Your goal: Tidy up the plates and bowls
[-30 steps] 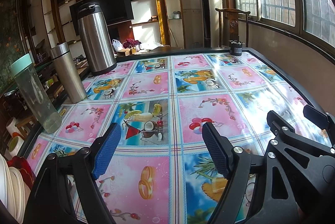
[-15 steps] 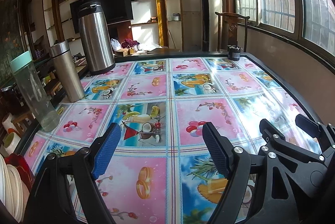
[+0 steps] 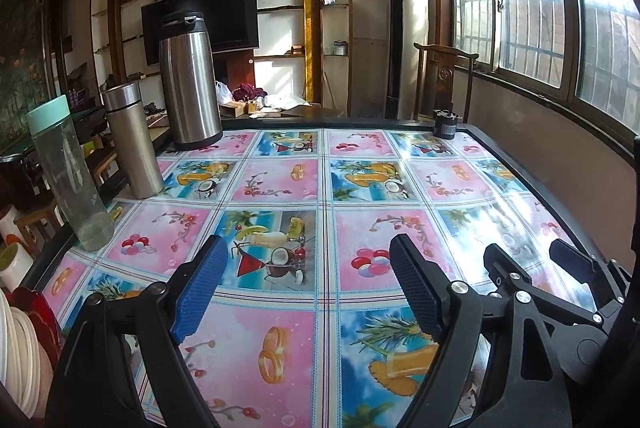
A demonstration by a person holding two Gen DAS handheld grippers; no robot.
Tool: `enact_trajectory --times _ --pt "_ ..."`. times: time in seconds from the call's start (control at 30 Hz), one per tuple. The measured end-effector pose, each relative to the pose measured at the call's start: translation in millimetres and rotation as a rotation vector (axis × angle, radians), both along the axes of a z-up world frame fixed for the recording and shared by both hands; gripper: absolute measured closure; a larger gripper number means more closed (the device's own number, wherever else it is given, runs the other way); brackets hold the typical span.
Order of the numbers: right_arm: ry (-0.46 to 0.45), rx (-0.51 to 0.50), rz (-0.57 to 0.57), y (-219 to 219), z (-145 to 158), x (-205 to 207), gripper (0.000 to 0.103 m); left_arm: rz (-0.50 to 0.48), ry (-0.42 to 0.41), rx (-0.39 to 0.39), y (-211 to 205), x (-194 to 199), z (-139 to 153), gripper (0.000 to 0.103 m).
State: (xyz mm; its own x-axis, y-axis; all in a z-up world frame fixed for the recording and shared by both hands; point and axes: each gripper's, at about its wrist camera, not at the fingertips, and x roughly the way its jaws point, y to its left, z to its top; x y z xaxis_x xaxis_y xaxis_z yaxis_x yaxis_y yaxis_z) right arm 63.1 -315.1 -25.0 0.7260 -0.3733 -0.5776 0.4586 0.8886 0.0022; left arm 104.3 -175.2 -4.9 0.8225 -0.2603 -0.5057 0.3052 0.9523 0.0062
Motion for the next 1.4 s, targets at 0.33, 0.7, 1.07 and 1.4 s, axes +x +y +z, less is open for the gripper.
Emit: enact_trajectory --times 0.33,0.7,1.07,1.4 --pt "-0.065 0.076 0.064 14.1 12.9 -7.5 0.025 0.083 -0.054 0.043 25.4 -19.7 15.5 0.019" --pt "-0.231 0.223 0.308 138.4 47.9 -42.3 0.022 0.349 -0.085 0.088 174.8 -82.9 39.8 0.014" --pt "-0.191 0.176 0.622 289.9 62.3 -87.0 0.021 0.64 -0.162 0.048 308.3 -163.8 51.3 0.0" --pt "-0.185 0.064 0.666 327.4 61.1 -115.4 0.02 0.61 -0.081 0.056 320.5 -172.0 33.2 0.0"
